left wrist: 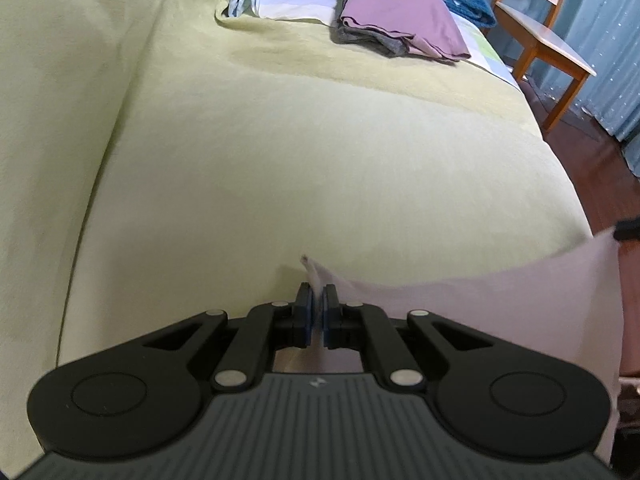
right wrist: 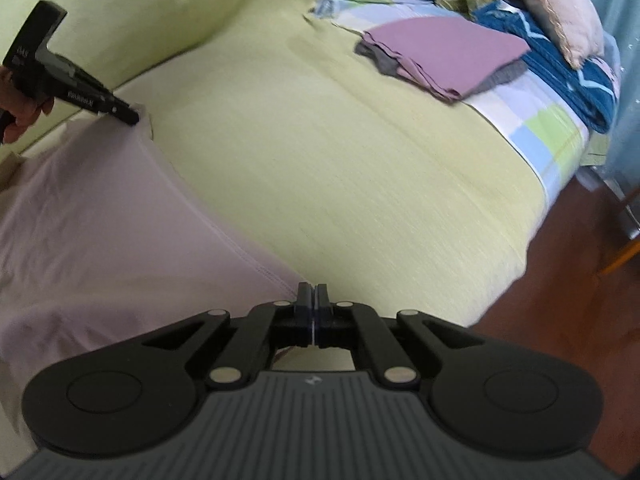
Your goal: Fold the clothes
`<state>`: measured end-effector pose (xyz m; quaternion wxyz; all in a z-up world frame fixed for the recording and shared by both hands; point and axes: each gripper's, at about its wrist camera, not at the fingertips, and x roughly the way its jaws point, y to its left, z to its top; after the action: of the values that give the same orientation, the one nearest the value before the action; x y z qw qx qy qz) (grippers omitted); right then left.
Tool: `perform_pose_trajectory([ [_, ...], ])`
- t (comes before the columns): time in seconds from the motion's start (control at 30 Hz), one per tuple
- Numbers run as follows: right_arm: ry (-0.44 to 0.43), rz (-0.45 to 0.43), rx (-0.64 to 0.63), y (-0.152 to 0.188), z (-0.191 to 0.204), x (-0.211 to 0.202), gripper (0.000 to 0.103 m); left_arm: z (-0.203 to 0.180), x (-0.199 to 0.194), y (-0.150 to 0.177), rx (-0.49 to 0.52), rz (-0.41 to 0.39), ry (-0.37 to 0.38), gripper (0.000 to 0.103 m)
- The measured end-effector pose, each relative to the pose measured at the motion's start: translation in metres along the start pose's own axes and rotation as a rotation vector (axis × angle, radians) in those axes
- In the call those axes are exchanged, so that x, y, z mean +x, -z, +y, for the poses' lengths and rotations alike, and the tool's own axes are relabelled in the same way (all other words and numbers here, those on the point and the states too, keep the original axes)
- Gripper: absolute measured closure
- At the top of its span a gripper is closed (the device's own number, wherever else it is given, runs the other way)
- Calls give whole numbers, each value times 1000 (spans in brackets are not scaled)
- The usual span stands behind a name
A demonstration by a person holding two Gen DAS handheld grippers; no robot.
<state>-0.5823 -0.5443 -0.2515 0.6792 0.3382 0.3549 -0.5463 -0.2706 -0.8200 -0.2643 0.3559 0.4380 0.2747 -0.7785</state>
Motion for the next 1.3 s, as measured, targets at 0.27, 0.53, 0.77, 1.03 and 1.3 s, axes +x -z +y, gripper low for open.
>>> perform_pose_trajectory([
  [0.27,27,45,33,9,-10,12,90,16,-10,-5,-51,-7,-77,97],
  [0.53,-72,-18,-34,-29,14,1,89,47,-64,35,-120,23,-137,92],
  [0.77,-252,9,-206,-84,68,48,84,66,-72,65,-170,67,-115,76],
  [1.03,-286,35,-280,-103,88,70,79,88,-53,72,-411,83,98,68],
  [1.3,-282,44,-281,-101,82,75,77,100,-39,69,-569,-48,140,66],
])
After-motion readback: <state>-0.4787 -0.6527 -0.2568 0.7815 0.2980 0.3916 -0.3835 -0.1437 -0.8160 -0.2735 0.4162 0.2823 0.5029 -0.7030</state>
